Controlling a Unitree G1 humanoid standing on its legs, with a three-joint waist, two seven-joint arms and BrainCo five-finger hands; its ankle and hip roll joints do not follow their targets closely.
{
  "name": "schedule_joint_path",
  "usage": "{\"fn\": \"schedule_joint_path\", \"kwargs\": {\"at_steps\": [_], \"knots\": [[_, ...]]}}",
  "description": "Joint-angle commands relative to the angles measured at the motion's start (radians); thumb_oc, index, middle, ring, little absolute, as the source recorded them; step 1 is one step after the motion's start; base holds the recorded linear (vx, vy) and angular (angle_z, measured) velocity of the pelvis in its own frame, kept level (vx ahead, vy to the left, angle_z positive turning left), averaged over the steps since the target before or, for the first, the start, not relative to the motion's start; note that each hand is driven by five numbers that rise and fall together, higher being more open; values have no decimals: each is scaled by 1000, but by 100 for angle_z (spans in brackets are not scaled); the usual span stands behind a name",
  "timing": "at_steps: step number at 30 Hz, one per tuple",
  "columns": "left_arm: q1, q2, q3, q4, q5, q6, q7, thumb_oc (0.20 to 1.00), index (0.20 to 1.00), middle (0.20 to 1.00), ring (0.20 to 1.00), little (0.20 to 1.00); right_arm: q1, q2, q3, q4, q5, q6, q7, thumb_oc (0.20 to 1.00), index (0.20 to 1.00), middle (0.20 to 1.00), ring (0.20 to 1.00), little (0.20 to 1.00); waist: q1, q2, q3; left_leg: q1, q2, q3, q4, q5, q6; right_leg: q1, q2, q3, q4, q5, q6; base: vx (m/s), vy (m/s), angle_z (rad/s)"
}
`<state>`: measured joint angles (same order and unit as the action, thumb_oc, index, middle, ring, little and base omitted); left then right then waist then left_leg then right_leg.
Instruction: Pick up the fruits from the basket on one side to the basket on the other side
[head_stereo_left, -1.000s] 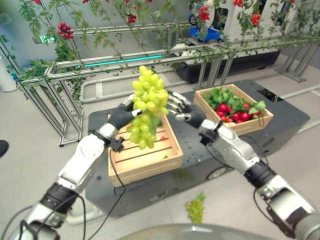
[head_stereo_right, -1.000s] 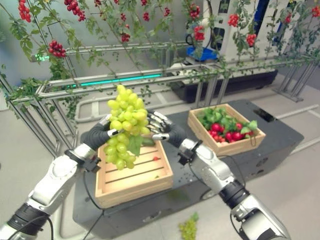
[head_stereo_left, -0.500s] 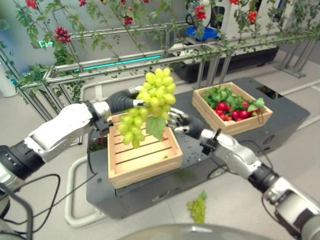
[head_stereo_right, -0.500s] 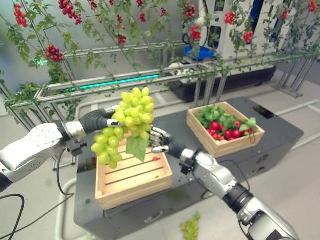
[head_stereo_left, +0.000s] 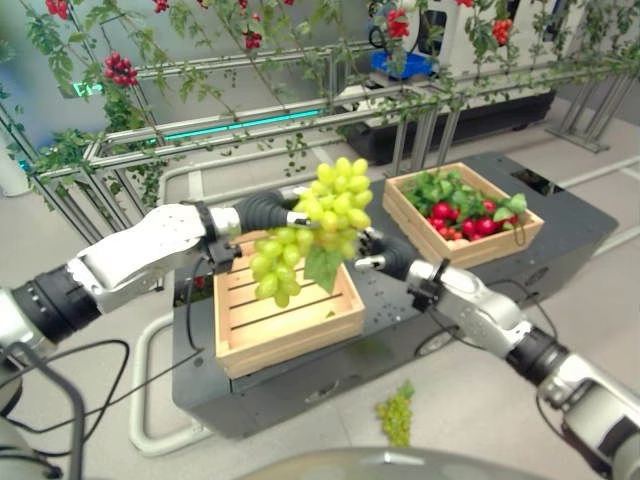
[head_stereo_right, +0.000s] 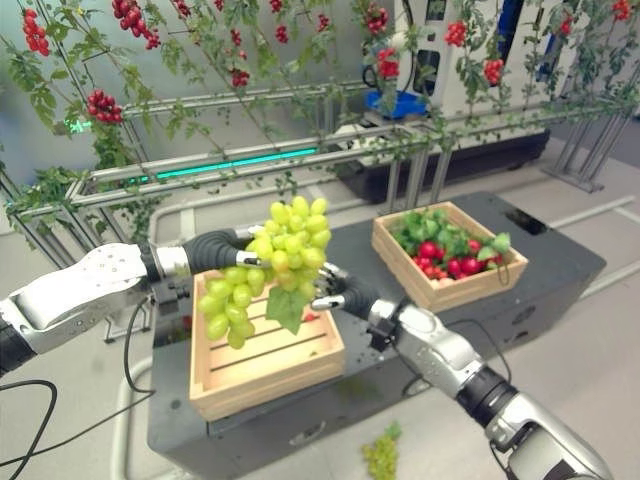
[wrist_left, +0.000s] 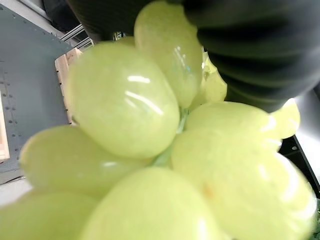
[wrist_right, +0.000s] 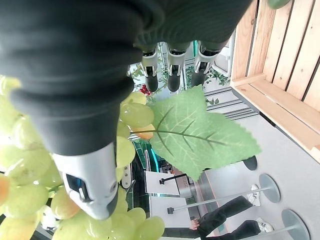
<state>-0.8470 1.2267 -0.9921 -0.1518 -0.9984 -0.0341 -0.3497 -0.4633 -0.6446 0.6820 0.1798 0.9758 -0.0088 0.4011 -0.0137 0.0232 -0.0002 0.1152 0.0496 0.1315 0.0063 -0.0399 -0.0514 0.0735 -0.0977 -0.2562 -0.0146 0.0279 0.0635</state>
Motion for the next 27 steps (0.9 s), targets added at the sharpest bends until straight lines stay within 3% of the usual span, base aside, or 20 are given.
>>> {"fn": "schedule_joint_path", "kwargs": {"at_steps": [1,14,27], "knots": [[-123,33,7,5,-57,-35,-10,200,200,200,200,200,-24,-41,12,-57,62,-26,26,1000,1000,1000,1000,1000,-8,-49,-9,11,-45,12,28,-37,19,7,2,20,47,-21,68,0,0,0],[-170,23,-55,6,-33,-20,-43,200,200,200,200,200,-27,-20,-44,-11,90,-32,20,1000,1000,1000,1000,1000,-3,-49,2,14,-46,12,31,-40,20,6,-1,21,52,-23,71,0,0,0],[-163,-59,-25,21,25,-26,-33,200,200,200,200,200,-81,109,16,-41,110,-24,21,1000,1000,1000,1000,1000,-1,-39,-2,22,-49,10,31,-48,23,11,-2,25,58,-30,68,0,0,0]]}}
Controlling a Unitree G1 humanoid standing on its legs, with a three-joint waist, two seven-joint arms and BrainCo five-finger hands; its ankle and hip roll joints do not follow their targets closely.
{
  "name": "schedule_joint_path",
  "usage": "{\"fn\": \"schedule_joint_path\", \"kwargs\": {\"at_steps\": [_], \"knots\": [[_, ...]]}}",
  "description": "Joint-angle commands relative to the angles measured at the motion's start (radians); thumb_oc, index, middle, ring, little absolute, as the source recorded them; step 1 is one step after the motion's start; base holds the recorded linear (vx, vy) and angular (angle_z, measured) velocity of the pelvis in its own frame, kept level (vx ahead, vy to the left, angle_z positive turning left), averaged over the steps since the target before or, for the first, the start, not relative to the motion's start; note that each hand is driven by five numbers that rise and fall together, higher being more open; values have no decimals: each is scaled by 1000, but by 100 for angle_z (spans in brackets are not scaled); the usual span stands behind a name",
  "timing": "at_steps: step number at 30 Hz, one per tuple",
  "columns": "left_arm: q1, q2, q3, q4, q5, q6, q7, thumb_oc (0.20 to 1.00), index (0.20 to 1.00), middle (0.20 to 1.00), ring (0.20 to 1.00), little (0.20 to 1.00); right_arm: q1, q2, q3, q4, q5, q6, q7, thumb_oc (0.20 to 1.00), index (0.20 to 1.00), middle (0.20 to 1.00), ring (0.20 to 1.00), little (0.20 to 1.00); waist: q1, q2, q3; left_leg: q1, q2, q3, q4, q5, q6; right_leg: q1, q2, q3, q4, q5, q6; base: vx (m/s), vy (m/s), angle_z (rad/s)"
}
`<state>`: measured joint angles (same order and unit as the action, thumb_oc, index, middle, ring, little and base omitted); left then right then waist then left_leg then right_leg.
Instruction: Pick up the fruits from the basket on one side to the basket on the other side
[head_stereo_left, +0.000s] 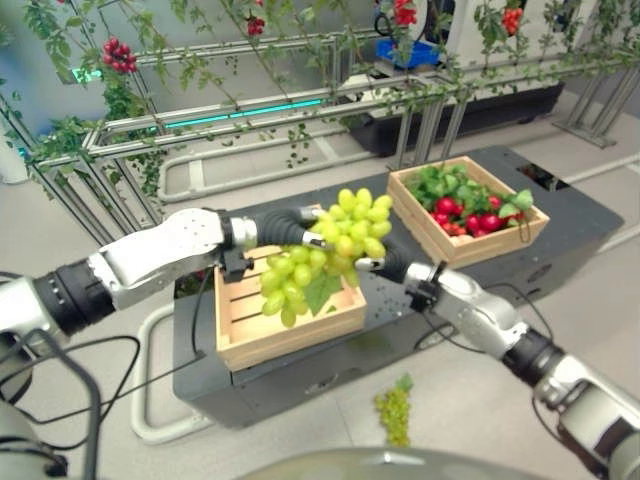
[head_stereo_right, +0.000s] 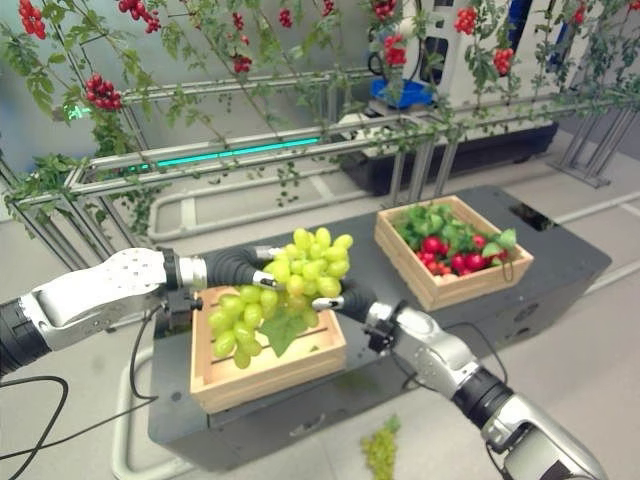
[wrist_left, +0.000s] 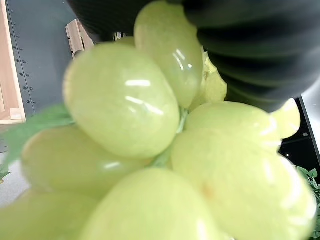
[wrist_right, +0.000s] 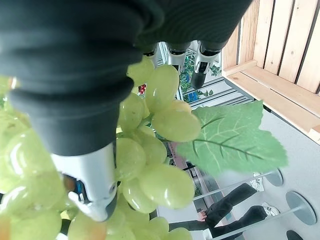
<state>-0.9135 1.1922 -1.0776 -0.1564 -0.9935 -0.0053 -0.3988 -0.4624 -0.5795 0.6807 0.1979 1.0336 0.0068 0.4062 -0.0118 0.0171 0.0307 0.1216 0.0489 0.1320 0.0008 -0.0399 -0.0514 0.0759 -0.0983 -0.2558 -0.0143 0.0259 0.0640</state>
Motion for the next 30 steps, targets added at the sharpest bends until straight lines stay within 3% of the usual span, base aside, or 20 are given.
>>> {"fn": "schedule_joint_path", "kwargs": {"at_steps": [1,18,20,22,24,30], "knots": [[-99,-31,61,27,24,-54,17,200,200,200,200,200,-83,54,20,-58,53,-39,17,1000,1000,1000,1000,1000,-4,-32,-35,16,-48,8,35,-47,23,9,-2,25,56,-28,67,0,0,0],[-76,-166,81,75,76,-34,16,200,200,200,200,200,-141,176,105,-22,72,6,37,1000,1000,1000,1000,1000,1,-30,-56,13,-47,2,27,-43,22,14,3,24,43,-25,60,0,0,0],[-71,-167,87,73,78,-33,17,200,200,200,200,200,-141,182,109,-25,70,8,39,815,815,815,815,815,1,-30,-57,13,-47,1,26,-43,22,14,4,25,43,-25,59,0,0,0],[-65,-170,94,64,80,-30,13,200,200,200,200,200,-141,185,114,-29,69,12,42,304,304,304,304,304,-1,-29,-58,12,-48,0,25,-42,23,14,5,28,41,-25,58,0,0,0],[-64,-172,96,61,79,-32,12,200,200,200,200,200,-143,187,117,-30,73,15,46,200,200,200,200,200,-1,-29,-58,10,-48,-1,24,-40,22,13,5,28,40,-23,58,0,0,0],[-58,-182,108,59,85,-35,18,200,200,200,200,200,-137,196,107,-34,80,7,44,200,200,200,200,200,-2,-30,-58,9,-46,-1,23,-40,22,10,5,27,40,-22,58,0,0,0]]}}
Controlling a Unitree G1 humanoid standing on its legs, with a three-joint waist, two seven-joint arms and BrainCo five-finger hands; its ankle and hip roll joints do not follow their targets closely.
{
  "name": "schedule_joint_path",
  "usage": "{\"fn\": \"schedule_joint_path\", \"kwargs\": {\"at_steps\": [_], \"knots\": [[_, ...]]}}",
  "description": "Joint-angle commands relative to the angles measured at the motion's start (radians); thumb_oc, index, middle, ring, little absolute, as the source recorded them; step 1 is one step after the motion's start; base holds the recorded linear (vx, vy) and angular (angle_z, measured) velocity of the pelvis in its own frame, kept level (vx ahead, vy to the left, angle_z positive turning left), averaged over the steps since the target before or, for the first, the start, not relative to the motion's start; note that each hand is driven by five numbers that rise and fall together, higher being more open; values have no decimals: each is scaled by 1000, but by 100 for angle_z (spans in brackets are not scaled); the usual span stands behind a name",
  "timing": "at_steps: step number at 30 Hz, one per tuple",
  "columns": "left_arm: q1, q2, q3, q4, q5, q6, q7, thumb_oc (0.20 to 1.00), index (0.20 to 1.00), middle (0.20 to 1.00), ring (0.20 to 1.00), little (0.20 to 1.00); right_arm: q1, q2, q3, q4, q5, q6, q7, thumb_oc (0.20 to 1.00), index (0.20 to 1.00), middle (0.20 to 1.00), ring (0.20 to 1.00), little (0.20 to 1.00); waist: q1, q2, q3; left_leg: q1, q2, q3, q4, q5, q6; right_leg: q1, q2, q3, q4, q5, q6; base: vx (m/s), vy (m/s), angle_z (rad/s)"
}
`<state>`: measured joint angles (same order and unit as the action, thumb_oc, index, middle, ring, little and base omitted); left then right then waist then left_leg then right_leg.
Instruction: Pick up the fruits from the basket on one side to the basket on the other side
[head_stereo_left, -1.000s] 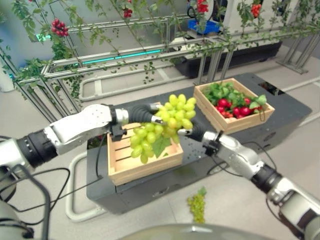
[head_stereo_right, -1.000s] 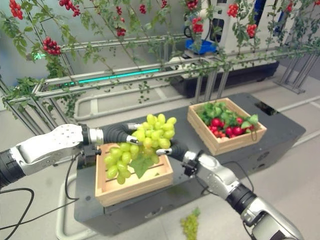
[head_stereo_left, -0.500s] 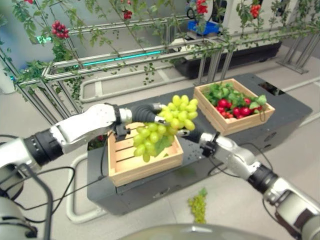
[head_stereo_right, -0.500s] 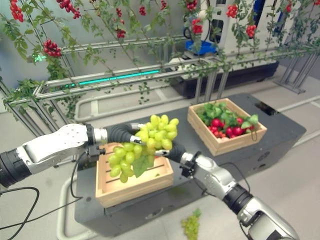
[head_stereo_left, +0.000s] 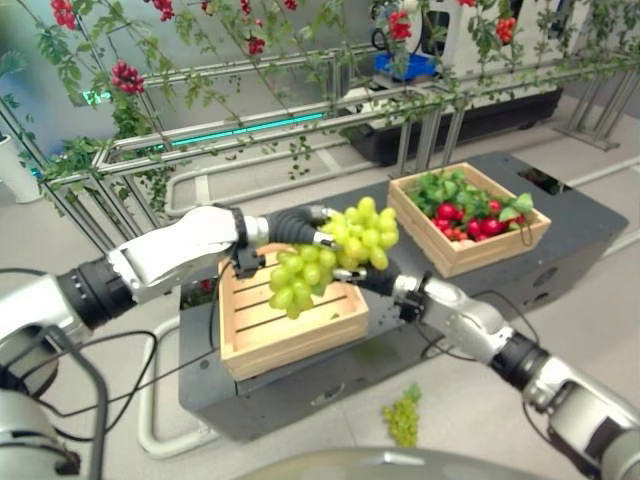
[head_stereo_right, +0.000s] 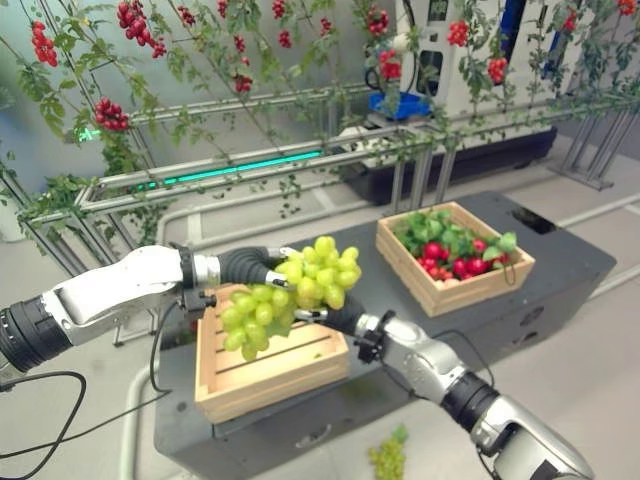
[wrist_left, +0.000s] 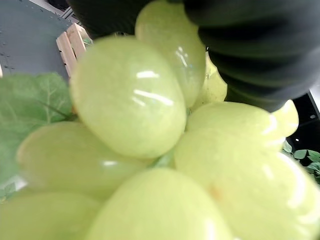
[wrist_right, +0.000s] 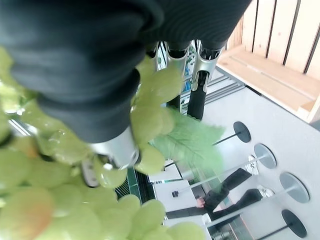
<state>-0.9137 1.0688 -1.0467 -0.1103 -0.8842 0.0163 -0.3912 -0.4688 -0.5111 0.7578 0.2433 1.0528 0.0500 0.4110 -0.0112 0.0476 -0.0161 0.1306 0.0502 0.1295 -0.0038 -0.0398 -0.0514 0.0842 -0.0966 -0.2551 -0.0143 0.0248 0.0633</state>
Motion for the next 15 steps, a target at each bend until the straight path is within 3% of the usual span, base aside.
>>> {"fn": "schedule_joint_path", "kwargs": {"at_steps": [1,15], "knots": [[-58,-59,77,13,-25,-57,11,200,200,200,200,200,-131,127,30,-79,61,-37,39,200,200,200,200,200,-2,-60,-11,0,-47,2,28,-40,22,2,4,26,40,-21,58,0,0,0],[-37,-61,114,8,-16,-64,16,200,200,200,200,200,-89,117,17,-90,56,-29,52,200,200,200,200,200,-6,-63,-14,4,-48,3,21,-39,23,2,6,30,37,-19,60,0,0,0]]}}
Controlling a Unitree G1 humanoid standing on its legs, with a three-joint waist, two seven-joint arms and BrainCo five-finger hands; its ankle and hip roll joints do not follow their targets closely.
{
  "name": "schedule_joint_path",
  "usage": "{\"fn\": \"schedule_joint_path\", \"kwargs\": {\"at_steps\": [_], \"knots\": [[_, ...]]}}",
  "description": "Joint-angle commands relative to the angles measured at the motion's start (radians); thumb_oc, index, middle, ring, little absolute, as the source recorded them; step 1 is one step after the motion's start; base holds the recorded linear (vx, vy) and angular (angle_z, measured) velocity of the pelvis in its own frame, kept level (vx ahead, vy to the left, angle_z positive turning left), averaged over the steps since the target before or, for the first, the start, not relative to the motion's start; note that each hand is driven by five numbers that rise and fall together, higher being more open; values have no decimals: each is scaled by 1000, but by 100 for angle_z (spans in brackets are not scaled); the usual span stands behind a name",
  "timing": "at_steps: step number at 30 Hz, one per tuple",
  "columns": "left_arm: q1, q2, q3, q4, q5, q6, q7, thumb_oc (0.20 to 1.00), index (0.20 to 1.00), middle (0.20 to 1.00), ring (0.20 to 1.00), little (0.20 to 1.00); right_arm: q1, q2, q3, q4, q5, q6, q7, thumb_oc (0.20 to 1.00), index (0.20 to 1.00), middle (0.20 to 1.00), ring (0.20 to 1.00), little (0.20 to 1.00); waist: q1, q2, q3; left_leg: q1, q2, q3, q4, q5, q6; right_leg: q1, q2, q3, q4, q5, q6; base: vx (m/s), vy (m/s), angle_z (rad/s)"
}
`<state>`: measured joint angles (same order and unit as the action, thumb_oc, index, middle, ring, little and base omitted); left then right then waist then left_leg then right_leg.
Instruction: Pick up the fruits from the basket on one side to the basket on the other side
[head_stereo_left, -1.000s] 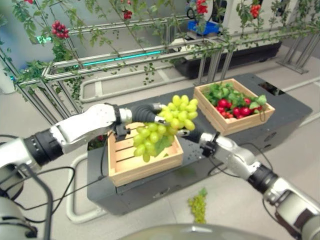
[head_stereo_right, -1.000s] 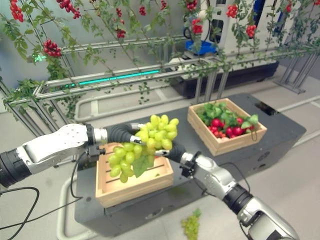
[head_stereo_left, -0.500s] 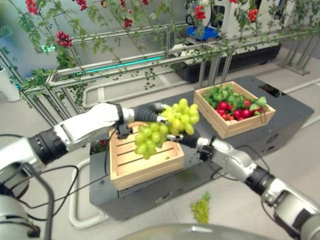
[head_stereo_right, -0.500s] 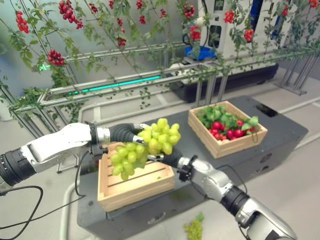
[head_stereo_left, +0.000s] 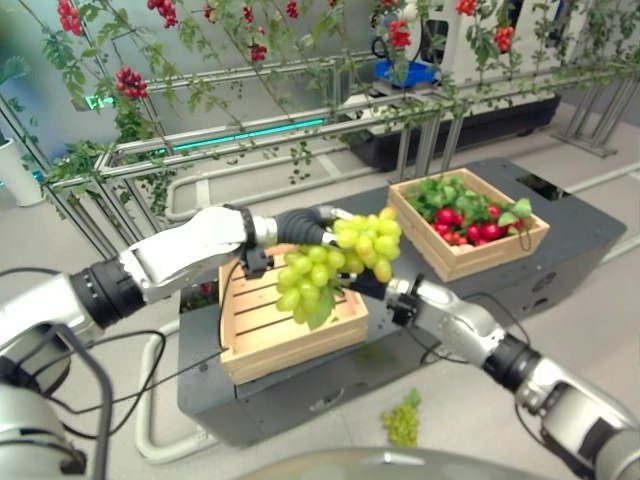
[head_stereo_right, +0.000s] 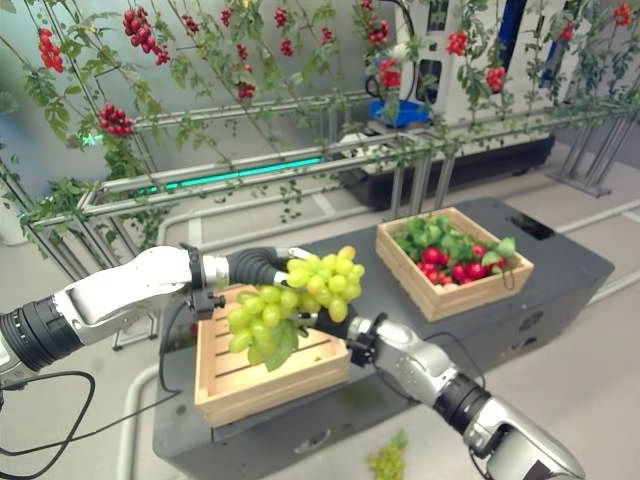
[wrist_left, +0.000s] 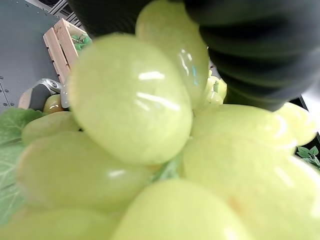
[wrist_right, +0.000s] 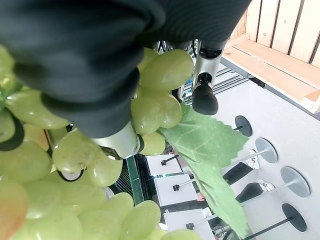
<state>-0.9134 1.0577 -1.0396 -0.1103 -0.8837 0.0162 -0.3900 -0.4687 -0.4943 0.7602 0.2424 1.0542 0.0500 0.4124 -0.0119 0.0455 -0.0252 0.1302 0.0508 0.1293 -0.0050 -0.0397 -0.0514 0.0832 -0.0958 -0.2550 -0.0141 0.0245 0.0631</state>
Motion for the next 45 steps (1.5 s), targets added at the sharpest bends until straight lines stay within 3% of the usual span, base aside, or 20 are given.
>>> {"fn": "schedule_joint_path", "kwargs": {"at_steps": [1,2,3,28,45], "knots": [[-37,-50,107,8,-16,-63,15,200,200,200,200,200,-89,100,15,-89,55,-29,50,200,200,200,200,200,-5,-61,-5,5,-49,3,23,-39,23,3,5,29,36,-19,60,0,0,0],[-36,-49,109,7,-15,-64,15,200,200,200,200,200,-86,99,15,-90,54,-28,51,561,561,561,561,561,-6,-61,-4,4,-49,3,23,-39,23,3,5,30,36,-18,60,0,0,0],[-31,-46,117,5,-13,-67,17,200,200,200,200,200,-77,94,10,-92,53,-28,51,1000,1000,1000,1000,1000,-7,-61,-3,5,-48,3,22,-40,24,2,5,30,37,-18,60,0,0,0],[38,-61,180,0,5,-71,27,200,200,200,200,200,-50,116,-66,-80,79,-50,40,1000,1000,1000,1000,1000,-9,-58,-7,8,-50,1,19,-41,26,3,5,31,35,-17,62,0,0,0],[98,-86,267,30,17,-80,54,200,200,200,200,200,-42,199,-329,-78,107,-217,-42,1000,1000,1000,1000,1000,-7,-43,-20,8,-54,-6,15,-43,29,5,3,24,35,-20,64,0,0,0]]}}
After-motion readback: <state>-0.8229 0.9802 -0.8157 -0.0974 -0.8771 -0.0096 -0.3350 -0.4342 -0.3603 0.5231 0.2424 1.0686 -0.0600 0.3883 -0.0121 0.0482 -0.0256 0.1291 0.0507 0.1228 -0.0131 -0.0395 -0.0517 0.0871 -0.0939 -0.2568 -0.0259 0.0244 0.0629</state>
